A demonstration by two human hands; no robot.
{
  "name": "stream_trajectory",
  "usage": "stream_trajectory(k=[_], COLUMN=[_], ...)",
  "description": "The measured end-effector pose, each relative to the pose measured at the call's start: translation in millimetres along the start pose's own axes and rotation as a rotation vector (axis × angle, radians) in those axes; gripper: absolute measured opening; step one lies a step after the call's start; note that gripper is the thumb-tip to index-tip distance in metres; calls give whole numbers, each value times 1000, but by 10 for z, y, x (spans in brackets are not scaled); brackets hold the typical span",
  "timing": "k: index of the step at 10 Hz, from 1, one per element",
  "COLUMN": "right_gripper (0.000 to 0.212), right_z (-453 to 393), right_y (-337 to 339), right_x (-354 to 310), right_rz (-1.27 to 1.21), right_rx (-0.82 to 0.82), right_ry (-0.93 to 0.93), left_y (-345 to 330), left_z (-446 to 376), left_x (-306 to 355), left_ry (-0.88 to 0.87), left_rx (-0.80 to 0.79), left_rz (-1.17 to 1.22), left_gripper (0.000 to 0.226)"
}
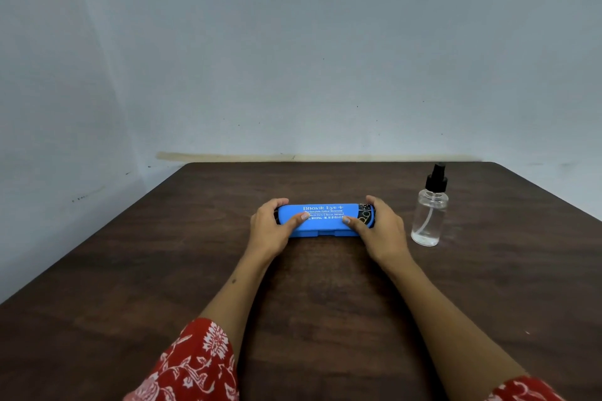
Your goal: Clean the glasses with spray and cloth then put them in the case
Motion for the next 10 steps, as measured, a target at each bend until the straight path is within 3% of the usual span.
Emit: stream_trajectory(k=[1, 2, 3, 4, 5, 7, 9, 10], right_gripper=[60, 66, 78, 82, 74, 54, 62, 79], right_z=[166, 295, 295, 272, 212, 117, 72, 117], right_y=[222, 463, 578, 557, 454, 320, 242, 286], right_x=[-187, -268, -100, 162, 326, 309, 266, 245], right_rz=[148, 210, 86, -44, -182, -136, -152, -155], right_rx=[365, 792, 891, 819, 622, 422, 267, 329], right_ry=[201, 210, -35, -385, -566, -433, -296, -323], left_y=[-4, 3, 11, 31, 29, -4, 15, -2], left_z=[24, 29, 33, 42, 42, 50, 90, 153], left_x=[6, 12, 3, 12, 12, 39, 91, 179], left_ry=[-11, -3, 20, 13, 14, -9, -111, -218], left_rx=[-1, -17, 11, 77, 100, 111, 144, 171], left_rz=[-5, -25, -1, 43, 80, 88, -17, -82], left_gripper=[61, 65, 66, 60, 56, 50, 45, 42])
Point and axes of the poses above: each hand's wrist, its own z-axis away from the middle knuckle, its own y-axis out of the back of the hand, x = y × z, the point moved 4 cm from there along -z, towards the middle knuckle, and after that the axes turned 15 degrees about z, right-handed, at the moved point
